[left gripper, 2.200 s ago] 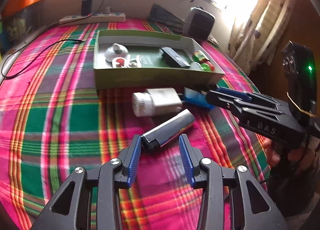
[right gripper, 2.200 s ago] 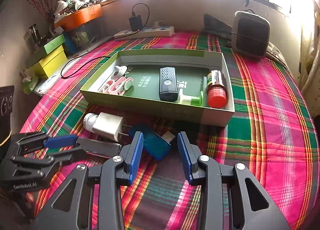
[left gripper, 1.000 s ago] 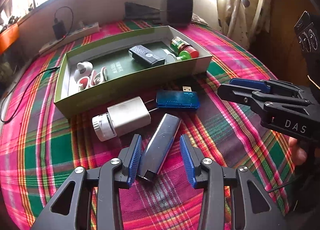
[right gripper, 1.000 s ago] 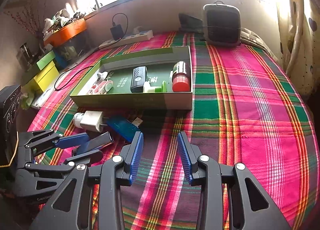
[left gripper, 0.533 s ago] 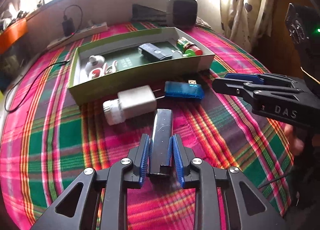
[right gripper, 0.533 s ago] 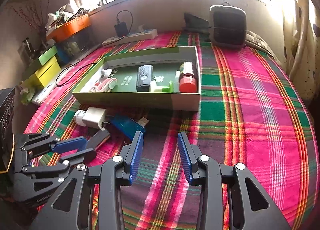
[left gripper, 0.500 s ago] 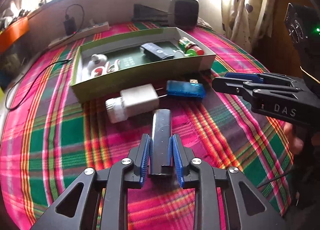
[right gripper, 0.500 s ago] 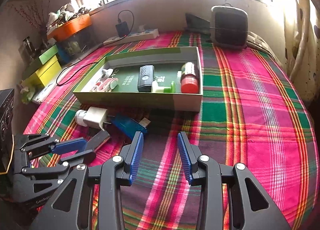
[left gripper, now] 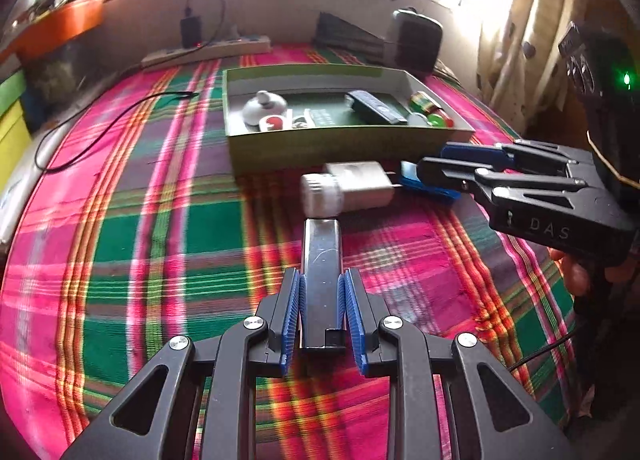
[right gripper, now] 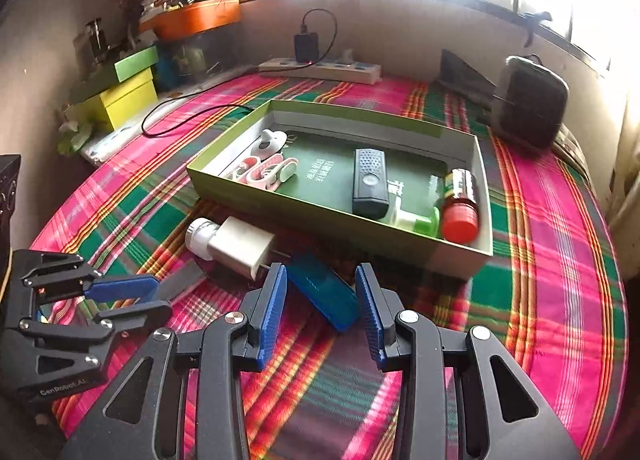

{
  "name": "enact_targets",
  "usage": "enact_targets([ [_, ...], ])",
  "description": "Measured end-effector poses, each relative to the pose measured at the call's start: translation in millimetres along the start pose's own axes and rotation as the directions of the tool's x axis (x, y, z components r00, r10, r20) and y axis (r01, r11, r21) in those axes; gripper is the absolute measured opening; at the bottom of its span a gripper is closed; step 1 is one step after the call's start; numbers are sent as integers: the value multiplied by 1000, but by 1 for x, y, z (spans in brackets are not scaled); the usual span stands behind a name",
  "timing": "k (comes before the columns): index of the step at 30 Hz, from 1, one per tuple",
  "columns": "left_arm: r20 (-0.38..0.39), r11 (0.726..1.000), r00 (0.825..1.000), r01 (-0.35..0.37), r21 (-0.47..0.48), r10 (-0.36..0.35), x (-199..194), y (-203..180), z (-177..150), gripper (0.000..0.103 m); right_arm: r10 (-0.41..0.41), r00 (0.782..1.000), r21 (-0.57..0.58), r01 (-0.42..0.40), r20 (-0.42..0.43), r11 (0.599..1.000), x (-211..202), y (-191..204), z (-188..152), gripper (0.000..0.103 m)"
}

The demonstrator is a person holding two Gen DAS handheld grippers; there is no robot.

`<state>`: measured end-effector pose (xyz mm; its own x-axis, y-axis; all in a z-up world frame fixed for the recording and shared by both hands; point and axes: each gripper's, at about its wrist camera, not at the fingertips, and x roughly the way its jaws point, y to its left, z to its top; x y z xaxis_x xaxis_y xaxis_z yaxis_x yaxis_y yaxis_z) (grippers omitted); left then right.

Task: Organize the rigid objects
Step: 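Grasp blue USB drive with right gripper while left gripper holds silver-black stick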

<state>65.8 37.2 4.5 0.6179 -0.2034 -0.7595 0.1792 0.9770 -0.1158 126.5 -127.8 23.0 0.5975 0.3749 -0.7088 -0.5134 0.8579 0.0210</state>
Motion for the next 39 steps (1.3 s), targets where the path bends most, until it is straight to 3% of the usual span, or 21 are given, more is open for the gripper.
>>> enact_targets([
  [9,8,999,1000,-19,-33,19,1,10,3,22,42,998,-44,-45,-55,998,20,2,8,37],
  [22,11,999,1000,-19,-41,20,6,14,7,22,35,994,-119,-48,-106,992,23,7,2,37],
  [39,17,999,999,-37,-31,38,7,12,7,23,14,993,-64,-21,-117,998,19,7,-10,37],
])
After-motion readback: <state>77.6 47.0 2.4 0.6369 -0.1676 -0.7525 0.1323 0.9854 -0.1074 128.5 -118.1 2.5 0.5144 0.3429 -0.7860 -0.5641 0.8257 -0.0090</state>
